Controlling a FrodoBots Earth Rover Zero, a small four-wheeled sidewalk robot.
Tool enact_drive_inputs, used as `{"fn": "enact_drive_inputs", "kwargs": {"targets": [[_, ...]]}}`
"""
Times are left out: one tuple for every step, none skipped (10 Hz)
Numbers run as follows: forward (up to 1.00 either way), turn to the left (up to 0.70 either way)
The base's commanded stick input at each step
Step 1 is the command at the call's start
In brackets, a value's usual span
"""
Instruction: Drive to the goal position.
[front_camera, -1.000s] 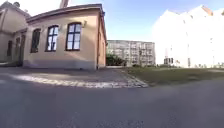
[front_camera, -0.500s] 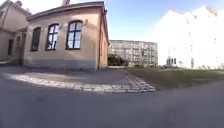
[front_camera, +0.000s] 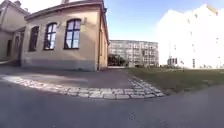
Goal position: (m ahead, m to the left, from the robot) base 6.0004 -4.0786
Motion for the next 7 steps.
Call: {"fn": "enact_drive_inputs", "kwargs": {"targets": [[0.7,0.0],[0.7,0.0],[0.7,0.0],[0.7,-0.08],[0.7,-0.09],[0.7,-0.01],[0.7,-0.11]]}}
